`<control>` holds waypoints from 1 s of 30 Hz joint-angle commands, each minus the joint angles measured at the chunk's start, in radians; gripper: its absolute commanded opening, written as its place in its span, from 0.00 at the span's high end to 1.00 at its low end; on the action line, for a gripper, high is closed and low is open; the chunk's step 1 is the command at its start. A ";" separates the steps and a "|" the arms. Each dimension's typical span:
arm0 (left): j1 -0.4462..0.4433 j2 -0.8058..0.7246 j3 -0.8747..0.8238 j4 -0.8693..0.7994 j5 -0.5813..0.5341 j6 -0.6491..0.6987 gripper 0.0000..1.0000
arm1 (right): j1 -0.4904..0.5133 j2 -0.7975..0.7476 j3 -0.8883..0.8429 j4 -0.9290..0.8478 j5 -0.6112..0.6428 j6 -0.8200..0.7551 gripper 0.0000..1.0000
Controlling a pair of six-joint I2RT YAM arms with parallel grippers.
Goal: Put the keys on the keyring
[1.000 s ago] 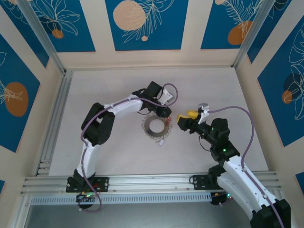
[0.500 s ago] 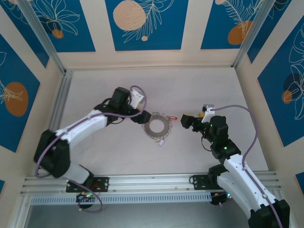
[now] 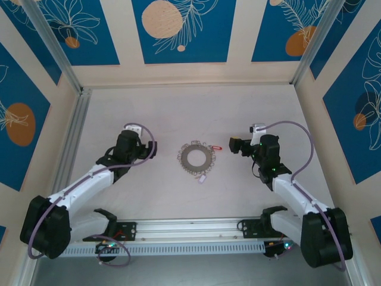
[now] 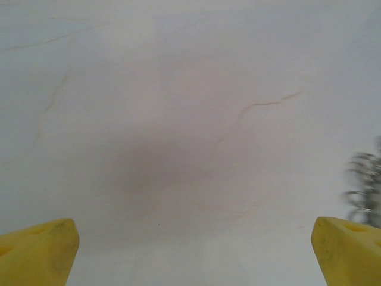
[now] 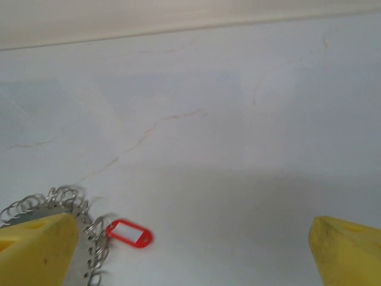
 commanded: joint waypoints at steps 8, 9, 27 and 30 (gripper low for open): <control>0.024 0.023 -0.096 0.299 -0.220 0.175 0.00 | -0.067 0.265 -0.023 0.402 -0.002 -0.163 0.01; 0.026 0.042 -0.080 0.294 -0.234 0.180 0.00 | -0.070 0.287 -0.020 0.410 0.001 -0.162 0.01; 0.297 0.402 -0.105 0.737 -0.129 0.276 0.00 | -0.173 0.470 0.032 0.454 -0.049 -0.048 0.01; 0.337 0.388 -0.104 0.709 -0.028 0.247 0.00 | -0.175 0.471 0.030 0.460 -0.052 -0.047 0.01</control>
